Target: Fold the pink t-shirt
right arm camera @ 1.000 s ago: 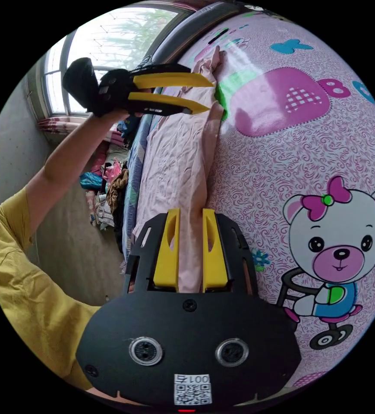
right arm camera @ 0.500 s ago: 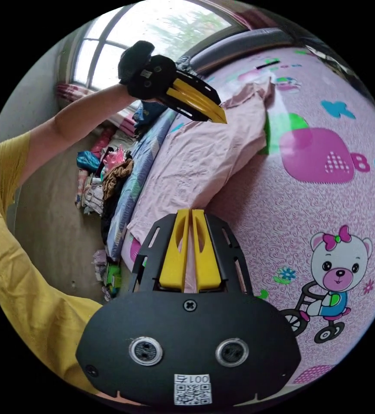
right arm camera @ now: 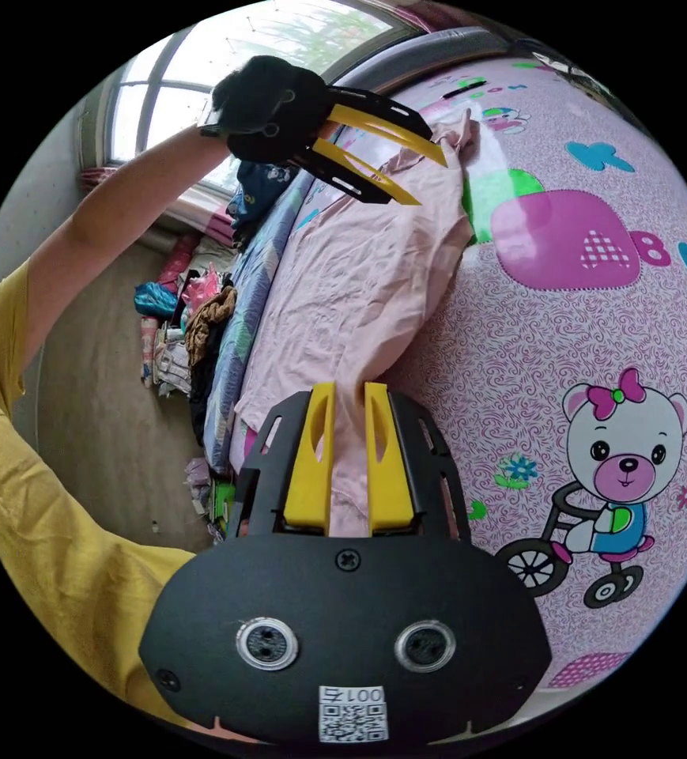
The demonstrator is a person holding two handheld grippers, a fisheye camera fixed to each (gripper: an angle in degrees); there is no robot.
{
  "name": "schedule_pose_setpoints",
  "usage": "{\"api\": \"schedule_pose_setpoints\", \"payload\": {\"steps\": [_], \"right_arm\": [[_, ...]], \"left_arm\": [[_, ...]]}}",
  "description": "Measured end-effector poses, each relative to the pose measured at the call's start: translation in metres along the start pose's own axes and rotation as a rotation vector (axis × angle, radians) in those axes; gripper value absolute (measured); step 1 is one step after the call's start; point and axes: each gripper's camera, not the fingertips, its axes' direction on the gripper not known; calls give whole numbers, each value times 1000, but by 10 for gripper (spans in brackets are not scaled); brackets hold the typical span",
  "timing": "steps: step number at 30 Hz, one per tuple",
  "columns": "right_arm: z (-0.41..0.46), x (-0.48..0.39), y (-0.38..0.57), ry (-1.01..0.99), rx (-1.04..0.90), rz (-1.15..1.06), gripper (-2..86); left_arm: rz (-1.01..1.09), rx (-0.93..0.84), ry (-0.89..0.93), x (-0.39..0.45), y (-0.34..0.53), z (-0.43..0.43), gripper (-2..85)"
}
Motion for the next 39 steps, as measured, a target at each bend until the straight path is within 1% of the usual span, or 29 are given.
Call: {"api": "schedule_pose_setpoints", "payload": {"steps": [3, 6, 9, 11, 12, 13, 14, 16, 19, 21, 23, 24, 25, 26, 28, 29, 31, 34, 35, 39], "right_arm": [[11, 9, 12, -6, -35, -9, 86], [21, 23, 23, -29, -32, 34, 99], [47, 31, 30, -116, -82, 61, 106], [69, 24, 37, -143, -107, 31, 87], [75, 22, 38, -138, -114, 25, 79], [86, 19, 42, -118, -127, 28, 48], [94, 18, 47, -92, -118, 42, 29], [101, 16, 55, -70, -92, 55, 20], [109, 6, 75, -1, -28, 86, 14], [114, -10, 89, 68, 15, 90, 12], [122, -47, 104, 184, 70, 50, 11], [126, -60, 108, 222, 82, 28, 12], [135, -86, 116, 293, 101, -30, 12], [148, -113, 123, 357, 110, -98, 13], [175, -145, 131, 414, 97, -182, 16], [201, -160, 135, 419, 52, -220, 20], [241, -174, 139, 389, -37, -238, 32], [276, -185, 149, 255, -100, -242, 59], [282, -190, 155, 242, -110, -249, 63], [283, -195, 172, 267, -98, -241, 68]], "left_arm": [[49, -27, 30, 1, -12, 17, 61], [101, -47, 72, -1, -22, 30, 57], [191, -66, 110, 0, -26, 39, 55], [190, -69, 134, -7, -26, 42, 54], [191, -65, 147, -10, -25, 44, 20], [210, -73, 149, -9, -23, 47, -1], [222, -74, 151, -8, -22, 48, -5], [291, -75, 191, -2, -17, 45, -14], [320, -33, 124, 10, 3, 33, -15], [301, 5, 58, 21, 23, 22, -14], [266, 46, -23, 36, 46, 10, -14], [238, 66, -114, 50, 64, 3, -14], [206, 85, -201, 67, 85, -4, -14], [185, 91, -233, 76, 95, -6, -14], [87, 97, -324, 118, 136, -5, -15], [72, 88, -325, 131, 145, -2, -15], [55, 11, -273, 187, 173, 24, -16], [46, -64, -237, 248, 193, 49, -17], [34, -70, -227, 256, 197, 51, -17], [-125, -94, -224, 276, 218, 55, -16]]}}
